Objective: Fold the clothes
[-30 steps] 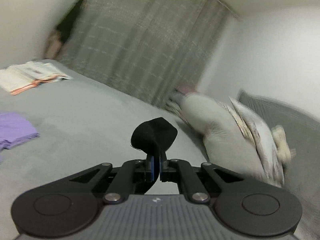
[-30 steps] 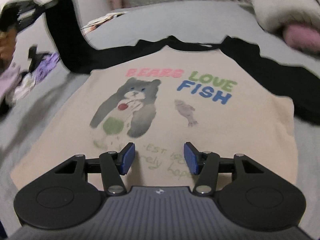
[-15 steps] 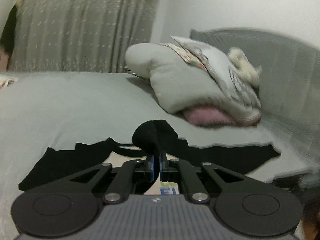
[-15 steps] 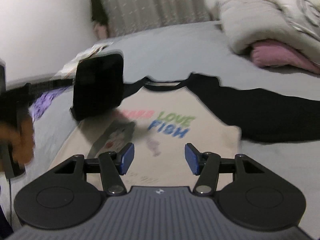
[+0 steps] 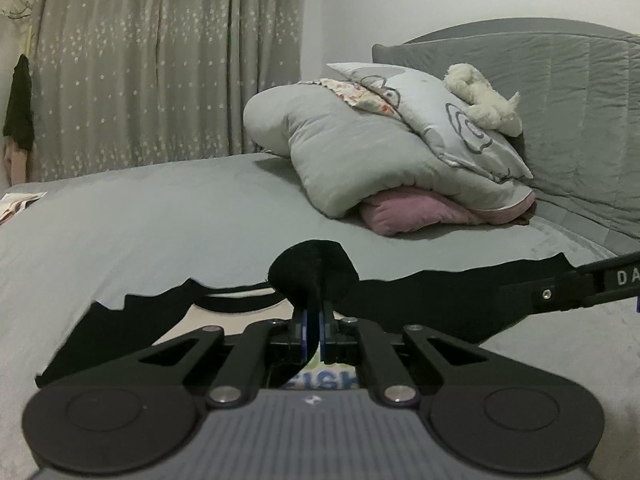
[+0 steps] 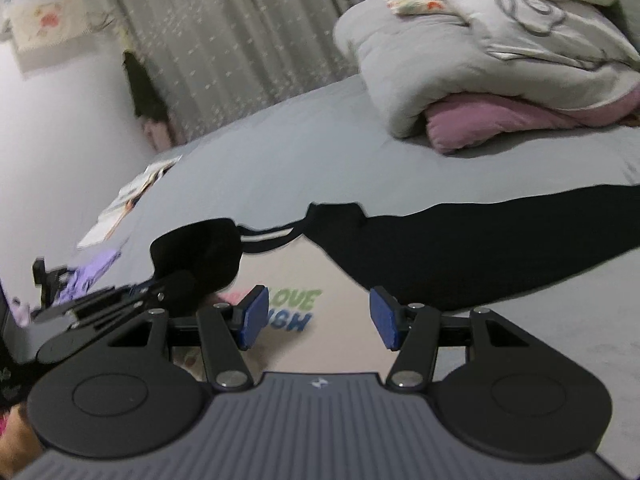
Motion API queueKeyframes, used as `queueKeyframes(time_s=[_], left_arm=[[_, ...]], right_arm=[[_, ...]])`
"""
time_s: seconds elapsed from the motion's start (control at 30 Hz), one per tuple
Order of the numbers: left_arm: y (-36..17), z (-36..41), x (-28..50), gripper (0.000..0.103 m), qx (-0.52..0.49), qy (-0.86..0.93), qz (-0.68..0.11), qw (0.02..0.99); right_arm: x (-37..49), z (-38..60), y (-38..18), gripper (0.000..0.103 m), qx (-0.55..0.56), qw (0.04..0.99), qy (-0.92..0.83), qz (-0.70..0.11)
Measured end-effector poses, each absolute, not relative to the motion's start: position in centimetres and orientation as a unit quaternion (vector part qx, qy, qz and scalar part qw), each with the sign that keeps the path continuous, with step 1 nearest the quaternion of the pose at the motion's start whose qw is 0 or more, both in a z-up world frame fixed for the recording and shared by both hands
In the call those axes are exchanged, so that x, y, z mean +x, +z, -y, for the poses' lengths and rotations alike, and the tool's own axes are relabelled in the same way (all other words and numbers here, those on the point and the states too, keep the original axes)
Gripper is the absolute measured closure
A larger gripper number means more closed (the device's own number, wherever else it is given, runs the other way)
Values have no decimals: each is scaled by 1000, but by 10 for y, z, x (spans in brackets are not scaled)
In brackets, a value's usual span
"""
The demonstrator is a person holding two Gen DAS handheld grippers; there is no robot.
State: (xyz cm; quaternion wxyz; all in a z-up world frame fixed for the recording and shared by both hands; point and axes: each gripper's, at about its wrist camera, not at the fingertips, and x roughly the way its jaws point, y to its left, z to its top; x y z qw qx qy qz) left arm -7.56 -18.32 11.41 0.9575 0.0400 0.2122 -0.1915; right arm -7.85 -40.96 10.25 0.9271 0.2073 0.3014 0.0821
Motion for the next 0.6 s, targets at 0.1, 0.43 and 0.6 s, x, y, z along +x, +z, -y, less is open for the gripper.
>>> queueKeyframes(time_s=[0.1,0.43,0.6], left_arm=[[118,192,-72,99,32,-189,-213,958],[133,225,-65,99,4,-194,-217,957],[128,233,-58,99,-15,-182,-247,952]], right_arm=[[-77,417,100,45,224,924,76,-299],[-79,425,102,45,232,926,64,-291],[-81,432,103,45,240,926,58,-285]])
